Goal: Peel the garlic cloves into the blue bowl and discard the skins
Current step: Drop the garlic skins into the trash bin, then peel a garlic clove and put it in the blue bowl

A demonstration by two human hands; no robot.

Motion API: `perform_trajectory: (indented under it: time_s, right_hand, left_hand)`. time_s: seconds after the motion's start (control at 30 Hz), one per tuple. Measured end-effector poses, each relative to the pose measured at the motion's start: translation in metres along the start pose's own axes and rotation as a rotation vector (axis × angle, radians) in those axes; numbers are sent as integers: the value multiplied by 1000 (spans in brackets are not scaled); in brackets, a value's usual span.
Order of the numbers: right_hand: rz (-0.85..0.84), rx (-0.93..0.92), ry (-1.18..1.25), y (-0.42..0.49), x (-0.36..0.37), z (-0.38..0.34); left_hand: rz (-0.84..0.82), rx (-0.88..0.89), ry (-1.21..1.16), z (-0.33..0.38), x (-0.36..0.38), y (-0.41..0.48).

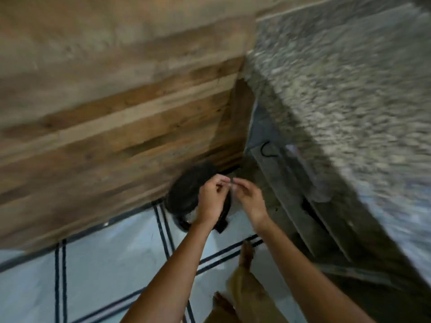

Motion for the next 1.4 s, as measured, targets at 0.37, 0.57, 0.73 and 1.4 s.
perform_trajectory:
  time_s: [0.37, 0.57, 0.73, 1.4]
  right_hand:
    - [1085, -142, 198, -306, -337, 34]
    - [1338, 94, 183, -421, -449, 140]
    - [1354, 160, 134, -455, -515, 177]
    - [1227, 335, 59, -422, -578, 198]
  left_hand:
    - [-769, 301, -274, 315, 233, -160]
    - [-939, 550, 67, 353, 361, -279]
    - [-796, 731, 470, 368, 420, -280]
    - [-876, 675, 596, 451, 516, -209]
Point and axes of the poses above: each hand's wrist, its own y-axis towards the middle knuckle, its own x-axis out of the palm, z = x × y, the point moved 4 cm from there along y, towards the middle knuckle, and after that the axes turned 9 degrees about x, right-handed, at the moved point
